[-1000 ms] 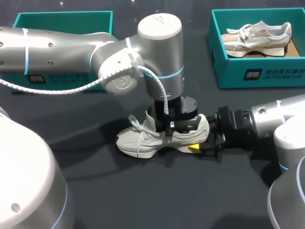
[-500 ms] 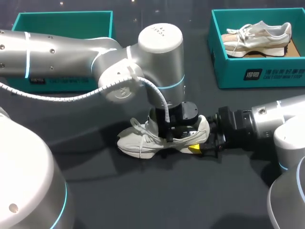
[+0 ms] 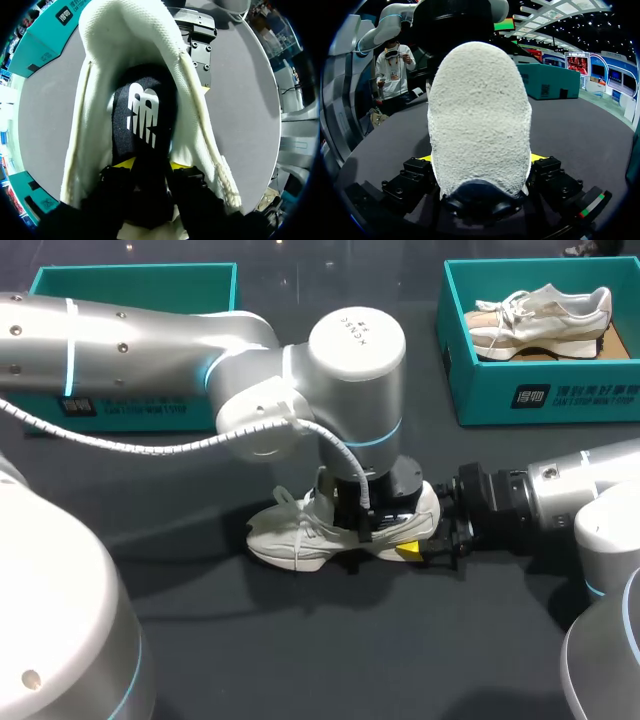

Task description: Take the shoe out of the shoebox, open the shoe tongue, remove and reinsert the insole, then place the shoe into the shoebox

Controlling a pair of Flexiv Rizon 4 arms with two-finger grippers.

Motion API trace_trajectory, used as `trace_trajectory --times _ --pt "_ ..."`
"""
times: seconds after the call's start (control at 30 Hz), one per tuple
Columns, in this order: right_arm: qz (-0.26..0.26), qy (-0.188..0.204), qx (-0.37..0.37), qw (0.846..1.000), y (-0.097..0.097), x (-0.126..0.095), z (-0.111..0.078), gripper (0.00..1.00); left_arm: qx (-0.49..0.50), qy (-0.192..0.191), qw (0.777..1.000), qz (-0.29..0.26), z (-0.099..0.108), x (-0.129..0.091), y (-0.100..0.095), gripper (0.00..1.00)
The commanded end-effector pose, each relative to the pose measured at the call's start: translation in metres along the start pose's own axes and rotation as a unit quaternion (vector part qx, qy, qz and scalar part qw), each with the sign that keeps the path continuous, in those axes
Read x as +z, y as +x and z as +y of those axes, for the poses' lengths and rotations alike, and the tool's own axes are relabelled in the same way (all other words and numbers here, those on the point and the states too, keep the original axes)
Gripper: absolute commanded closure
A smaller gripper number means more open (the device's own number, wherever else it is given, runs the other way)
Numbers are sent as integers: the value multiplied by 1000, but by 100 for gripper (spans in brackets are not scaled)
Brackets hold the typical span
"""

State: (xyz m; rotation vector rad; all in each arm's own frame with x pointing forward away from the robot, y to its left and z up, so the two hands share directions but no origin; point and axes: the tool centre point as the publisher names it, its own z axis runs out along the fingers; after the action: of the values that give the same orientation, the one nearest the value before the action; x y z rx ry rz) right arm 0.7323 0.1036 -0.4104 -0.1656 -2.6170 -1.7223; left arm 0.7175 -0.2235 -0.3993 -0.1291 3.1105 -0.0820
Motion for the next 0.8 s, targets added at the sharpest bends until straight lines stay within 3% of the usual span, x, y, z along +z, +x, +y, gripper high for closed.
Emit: trace_trajectory --times 0.03,0.13,0.4,0.8 --pt "0 3 1 1000 2 1 3 100 -10 -10 1000 -3 -6 50 -22 76" --pt "0 3 1 1000 2 1 3 100 -18 -9 1000 -4 -2 49 -28 100" --pt "0 3 1 1000 2 1 3 100 -23 14 999 16 11 35 -35 100" --pt "0 3 1 1000 2 1 3 100 -7 44 998 39 22 18 -30 100"
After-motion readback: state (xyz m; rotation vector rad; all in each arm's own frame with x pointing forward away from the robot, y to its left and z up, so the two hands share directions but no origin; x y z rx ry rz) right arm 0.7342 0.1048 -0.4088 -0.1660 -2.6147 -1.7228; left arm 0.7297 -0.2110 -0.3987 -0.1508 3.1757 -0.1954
